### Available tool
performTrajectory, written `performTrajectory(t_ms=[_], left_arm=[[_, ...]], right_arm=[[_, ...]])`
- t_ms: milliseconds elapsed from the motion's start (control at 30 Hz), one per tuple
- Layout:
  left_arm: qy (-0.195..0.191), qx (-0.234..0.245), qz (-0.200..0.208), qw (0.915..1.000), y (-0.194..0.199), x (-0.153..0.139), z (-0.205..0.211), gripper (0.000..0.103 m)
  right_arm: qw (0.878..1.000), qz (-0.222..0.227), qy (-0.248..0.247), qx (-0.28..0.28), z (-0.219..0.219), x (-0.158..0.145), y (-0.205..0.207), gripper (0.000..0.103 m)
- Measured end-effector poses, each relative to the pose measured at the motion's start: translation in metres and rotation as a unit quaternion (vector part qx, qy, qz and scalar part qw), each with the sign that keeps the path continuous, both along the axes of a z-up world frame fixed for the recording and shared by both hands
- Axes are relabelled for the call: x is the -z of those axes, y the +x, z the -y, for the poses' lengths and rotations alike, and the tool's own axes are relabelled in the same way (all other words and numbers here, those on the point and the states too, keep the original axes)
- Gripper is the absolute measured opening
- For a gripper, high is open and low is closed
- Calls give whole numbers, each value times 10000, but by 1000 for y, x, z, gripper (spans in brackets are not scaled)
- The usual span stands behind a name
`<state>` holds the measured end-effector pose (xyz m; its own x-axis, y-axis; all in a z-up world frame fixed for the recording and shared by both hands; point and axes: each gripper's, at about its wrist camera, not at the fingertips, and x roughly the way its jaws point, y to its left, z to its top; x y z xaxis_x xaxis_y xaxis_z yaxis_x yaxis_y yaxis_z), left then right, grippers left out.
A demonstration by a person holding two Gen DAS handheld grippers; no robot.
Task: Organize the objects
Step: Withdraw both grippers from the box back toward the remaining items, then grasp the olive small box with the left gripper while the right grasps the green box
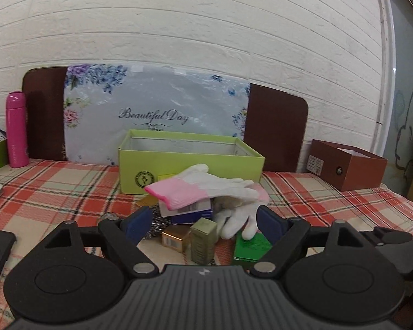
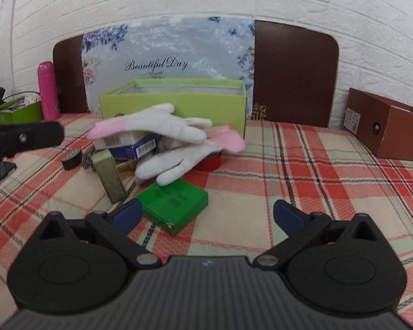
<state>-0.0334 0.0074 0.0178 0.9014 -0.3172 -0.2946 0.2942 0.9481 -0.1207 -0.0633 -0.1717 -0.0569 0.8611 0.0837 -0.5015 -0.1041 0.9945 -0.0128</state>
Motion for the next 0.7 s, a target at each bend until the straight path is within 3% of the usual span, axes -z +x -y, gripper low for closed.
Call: performTrajectory(t_ms=[167,333,433,467,500,567,700], left_arm=[[91,378,-203,9990,24,9,15,83],[-54,575,-586,9966,53,20,15,68],[-15,630,-849,9944,64,26,15,55],[-27,668,-901,9937,65,28,14,43],[-31,711,-944,9930,65,30,13,33],[-39,741,-919,9930,61,32,9,32],[86,690,-800,9944,48,31,6,30]], right_arm=[[9991,-98,96,-395,-8,13,16,103],[9937,-92,-19,-1116,-17,15,41,103],[9889,-97,-295,-1455,-23,16,56,103],[9871,-124,-382,-1549,-25,17,61,103],[9864,-164,-439,-1574,-27,18,64,98],[9866,-272,-512,-1527,-28,20,66,80],[9910,-380,-517,-1177,-26,18,55,77]])
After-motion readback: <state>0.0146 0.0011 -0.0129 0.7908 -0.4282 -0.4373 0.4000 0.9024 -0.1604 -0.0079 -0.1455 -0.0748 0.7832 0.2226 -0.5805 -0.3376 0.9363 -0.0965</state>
